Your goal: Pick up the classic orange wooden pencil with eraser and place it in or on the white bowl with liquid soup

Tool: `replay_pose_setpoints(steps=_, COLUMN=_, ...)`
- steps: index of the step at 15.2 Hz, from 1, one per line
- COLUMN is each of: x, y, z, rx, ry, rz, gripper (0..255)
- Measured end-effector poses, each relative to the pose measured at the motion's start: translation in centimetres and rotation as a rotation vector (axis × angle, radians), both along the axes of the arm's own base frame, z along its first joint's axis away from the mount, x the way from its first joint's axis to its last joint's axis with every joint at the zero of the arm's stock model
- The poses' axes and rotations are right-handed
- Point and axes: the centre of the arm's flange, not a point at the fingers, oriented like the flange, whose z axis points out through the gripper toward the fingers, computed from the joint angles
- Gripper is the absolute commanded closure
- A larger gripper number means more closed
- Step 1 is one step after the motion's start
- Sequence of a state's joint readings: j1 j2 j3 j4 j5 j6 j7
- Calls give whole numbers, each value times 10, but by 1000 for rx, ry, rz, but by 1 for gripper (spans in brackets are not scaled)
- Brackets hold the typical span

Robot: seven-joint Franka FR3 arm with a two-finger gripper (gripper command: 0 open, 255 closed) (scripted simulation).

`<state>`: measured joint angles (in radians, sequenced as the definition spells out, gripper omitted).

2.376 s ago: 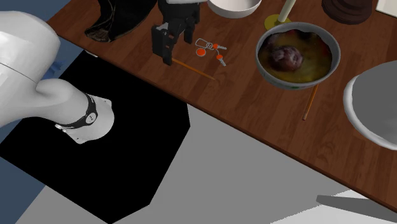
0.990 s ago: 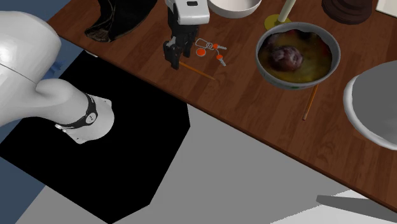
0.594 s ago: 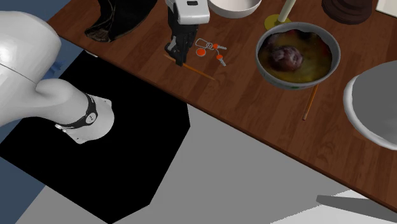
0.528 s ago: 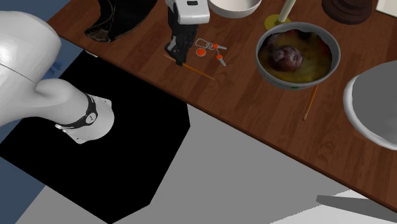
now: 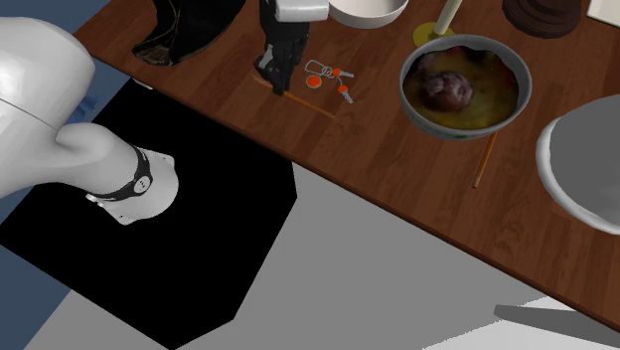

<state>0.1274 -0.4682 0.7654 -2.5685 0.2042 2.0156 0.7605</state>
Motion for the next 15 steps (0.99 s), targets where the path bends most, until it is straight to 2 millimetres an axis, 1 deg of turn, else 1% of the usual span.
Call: replay_pose_setpoints(steps=15, x=-1, y=2, z=79, rx=0, ry=0, rz=0, gripper=255)
